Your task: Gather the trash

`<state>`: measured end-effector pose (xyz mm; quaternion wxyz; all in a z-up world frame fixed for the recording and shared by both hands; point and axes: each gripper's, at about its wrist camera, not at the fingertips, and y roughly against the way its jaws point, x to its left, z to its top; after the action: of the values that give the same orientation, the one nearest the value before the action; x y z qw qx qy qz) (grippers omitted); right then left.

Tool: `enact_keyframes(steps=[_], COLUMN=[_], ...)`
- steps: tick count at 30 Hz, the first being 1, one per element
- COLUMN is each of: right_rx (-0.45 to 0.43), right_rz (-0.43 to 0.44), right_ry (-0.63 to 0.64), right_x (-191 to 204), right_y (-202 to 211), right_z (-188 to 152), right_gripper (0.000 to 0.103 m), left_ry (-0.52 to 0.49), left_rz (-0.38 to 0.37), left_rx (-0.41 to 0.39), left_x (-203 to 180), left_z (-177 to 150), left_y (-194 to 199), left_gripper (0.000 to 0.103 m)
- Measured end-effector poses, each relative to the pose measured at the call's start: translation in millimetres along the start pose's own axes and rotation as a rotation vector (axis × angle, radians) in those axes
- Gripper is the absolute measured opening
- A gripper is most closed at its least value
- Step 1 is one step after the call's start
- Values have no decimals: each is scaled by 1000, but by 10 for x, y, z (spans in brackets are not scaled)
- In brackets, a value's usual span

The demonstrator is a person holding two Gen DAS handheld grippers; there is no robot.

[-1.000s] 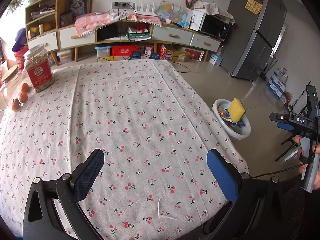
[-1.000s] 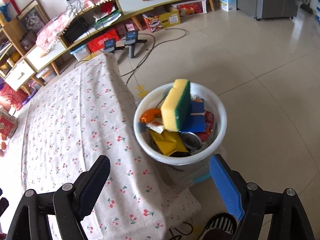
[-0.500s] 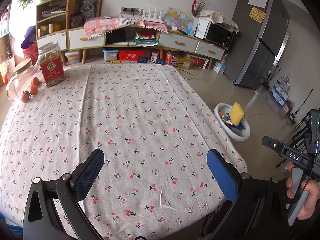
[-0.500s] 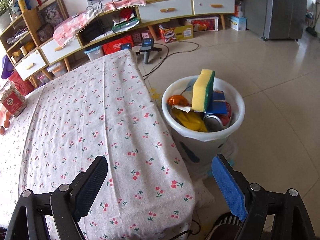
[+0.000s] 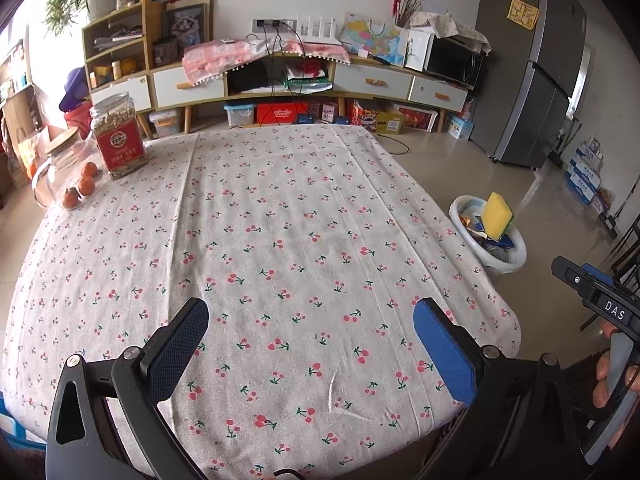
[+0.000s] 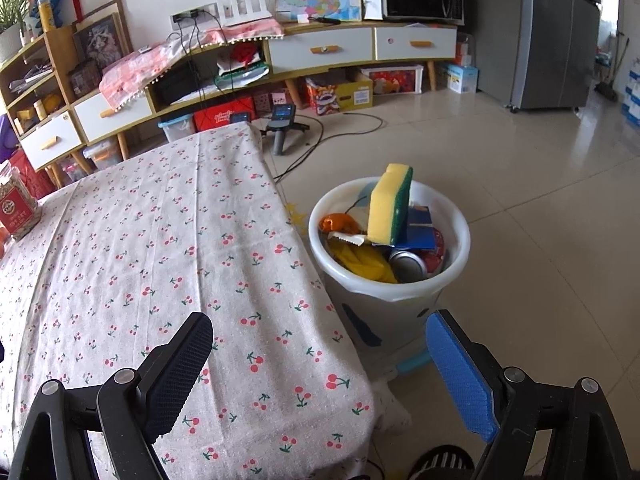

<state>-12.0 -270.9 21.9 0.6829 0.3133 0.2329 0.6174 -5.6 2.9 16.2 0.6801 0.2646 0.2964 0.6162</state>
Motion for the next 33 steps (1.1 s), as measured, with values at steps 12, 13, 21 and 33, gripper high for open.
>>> enact_keyframes(steps=[12,13,21,33], right_rx=[14,12,15,3], right_rz=[-33,-34,-19,-17], right_ry=[73,78,96,89], right_x=[117,129,181,178], right_y=[-64,-62,-78,-68], right_z=[-133,-138,-164,-153], right_gripper=[92,92,92,92], left_ry=[2,1,-4,-28], left_rz=[39,45,67,99], left_rx=[-11,-13,-18,-22], left_x=[-114,-119,-130,-138], left_z=[-52,-57,-81,-89], left_y=[24,29,37,54], left_gripper=[103,103,103,103])
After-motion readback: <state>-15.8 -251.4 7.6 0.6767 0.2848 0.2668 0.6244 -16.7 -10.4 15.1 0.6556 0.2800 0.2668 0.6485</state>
